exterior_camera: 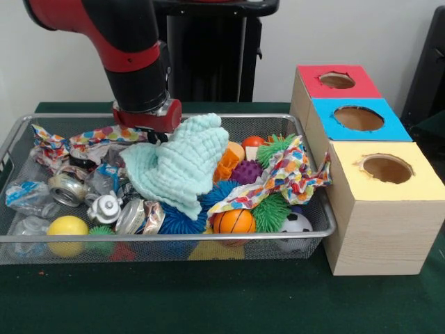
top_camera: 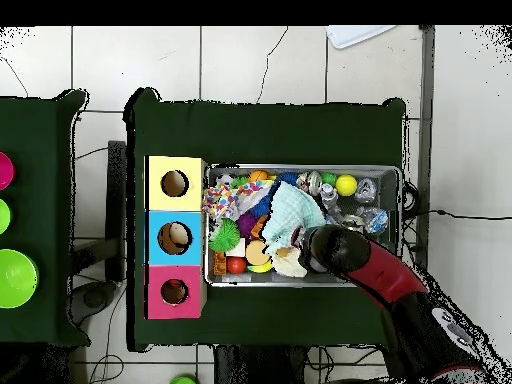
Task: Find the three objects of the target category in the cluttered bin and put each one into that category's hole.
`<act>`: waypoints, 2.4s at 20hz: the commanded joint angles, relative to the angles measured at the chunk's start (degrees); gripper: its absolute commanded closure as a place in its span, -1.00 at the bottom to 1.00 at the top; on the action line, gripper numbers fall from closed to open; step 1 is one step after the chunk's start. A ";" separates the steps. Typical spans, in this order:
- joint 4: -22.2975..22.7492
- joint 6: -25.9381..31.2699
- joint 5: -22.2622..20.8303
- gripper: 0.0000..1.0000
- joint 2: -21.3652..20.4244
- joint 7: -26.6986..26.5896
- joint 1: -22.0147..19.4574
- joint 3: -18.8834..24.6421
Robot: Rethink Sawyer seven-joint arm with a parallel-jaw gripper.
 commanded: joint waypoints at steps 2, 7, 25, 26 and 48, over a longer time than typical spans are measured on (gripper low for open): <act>6.05 5.56 5.95 1.00 0.47 8.93 3.65 11.40; 8.60 2.83 8.69 1.00 -0.47 10.17 3.55 13.27; 10.17 -2.25 17.18 1.00 -2.21 15.11 10.00 12.04; 9.98 -2.21 17.72 1.00 -2.27 15.26 10.56 11.94; 11.16 -3.54 19.56 1.00 -2.21 11.36 10.75 12.11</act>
